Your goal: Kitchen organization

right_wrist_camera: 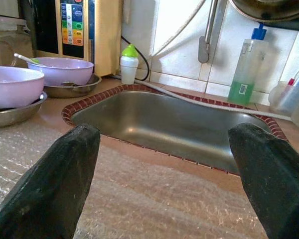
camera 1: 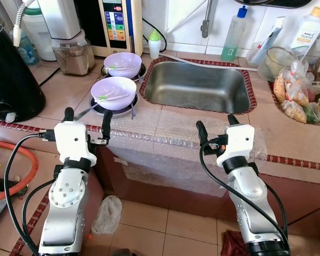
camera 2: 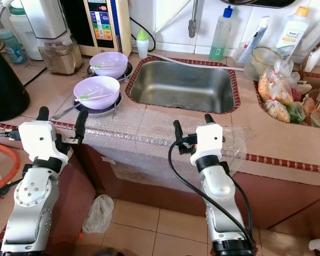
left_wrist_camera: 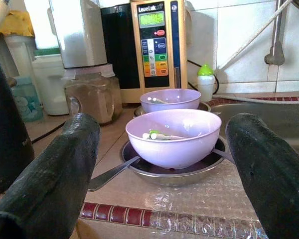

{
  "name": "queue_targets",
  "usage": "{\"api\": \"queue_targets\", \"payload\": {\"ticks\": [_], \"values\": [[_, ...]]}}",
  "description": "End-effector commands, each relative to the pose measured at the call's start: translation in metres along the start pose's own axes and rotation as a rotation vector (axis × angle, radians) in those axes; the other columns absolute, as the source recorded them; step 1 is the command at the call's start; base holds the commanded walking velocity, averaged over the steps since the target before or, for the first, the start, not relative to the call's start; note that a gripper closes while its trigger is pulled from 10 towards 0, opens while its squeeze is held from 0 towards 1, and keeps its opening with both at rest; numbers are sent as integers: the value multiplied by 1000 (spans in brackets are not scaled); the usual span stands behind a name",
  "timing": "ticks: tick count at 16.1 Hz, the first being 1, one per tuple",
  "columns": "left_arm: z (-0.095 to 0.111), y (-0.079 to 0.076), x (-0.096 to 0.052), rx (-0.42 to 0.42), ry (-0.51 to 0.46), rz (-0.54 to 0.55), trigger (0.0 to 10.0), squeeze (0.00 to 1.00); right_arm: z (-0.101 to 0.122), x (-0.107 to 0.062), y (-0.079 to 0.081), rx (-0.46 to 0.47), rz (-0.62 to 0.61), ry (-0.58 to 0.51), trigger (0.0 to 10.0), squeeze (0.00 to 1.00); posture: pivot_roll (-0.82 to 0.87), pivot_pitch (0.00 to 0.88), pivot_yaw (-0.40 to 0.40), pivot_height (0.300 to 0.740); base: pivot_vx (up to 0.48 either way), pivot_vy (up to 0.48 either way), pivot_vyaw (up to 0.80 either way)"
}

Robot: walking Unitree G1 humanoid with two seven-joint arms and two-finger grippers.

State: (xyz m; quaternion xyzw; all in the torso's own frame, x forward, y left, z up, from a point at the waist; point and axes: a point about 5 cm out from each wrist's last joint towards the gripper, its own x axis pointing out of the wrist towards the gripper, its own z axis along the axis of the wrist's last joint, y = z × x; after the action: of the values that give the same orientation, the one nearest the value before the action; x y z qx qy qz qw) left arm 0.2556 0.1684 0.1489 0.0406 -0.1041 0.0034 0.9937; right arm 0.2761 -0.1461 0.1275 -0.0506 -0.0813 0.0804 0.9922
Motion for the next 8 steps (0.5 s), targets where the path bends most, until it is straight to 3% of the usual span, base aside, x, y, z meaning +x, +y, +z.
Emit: {"api": "queue_targets", "payload": {"ticks": [1,4,8], "values": [[7,-1,2,-1,-29,-8,10000,0,2,3,-1,-7,11,-12,10000,0,34,0,9,740,0,0,0],[7,-2,1,-8,-30,-10,10000,0,3,4,0,-6,21,-16,10000,0,33,0,8,740,0,0,0],[5,-4,1,-12,-26,-18,10000,0,4,4,2,-22,44,-23,10000,0,30,0,7,740,266,0,0]]}}
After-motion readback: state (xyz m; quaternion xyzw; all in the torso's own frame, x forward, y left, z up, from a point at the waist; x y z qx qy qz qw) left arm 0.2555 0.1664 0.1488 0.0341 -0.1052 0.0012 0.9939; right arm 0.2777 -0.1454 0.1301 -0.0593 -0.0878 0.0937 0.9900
